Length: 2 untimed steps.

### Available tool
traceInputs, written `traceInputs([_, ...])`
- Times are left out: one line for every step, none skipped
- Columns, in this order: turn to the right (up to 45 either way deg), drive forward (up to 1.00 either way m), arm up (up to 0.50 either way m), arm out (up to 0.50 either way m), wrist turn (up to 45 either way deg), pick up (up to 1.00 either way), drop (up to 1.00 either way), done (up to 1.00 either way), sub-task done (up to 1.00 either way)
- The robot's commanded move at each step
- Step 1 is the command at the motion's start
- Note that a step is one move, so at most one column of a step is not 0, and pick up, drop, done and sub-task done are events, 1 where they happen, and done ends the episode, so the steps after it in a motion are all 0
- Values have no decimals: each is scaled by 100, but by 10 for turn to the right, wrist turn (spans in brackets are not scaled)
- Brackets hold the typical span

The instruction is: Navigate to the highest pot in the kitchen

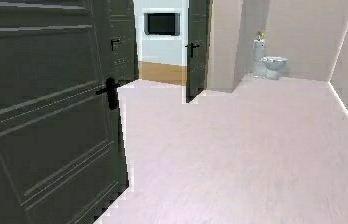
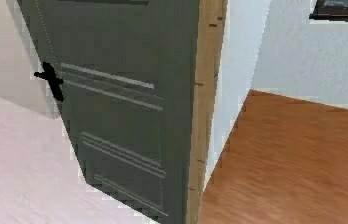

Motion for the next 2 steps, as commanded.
traceInputs([60, 0, 0, 0, 0, 0, 0, 0, 0])
traceInputs([0, 100, 0, 0, 0, 0, 0, 0, 0])
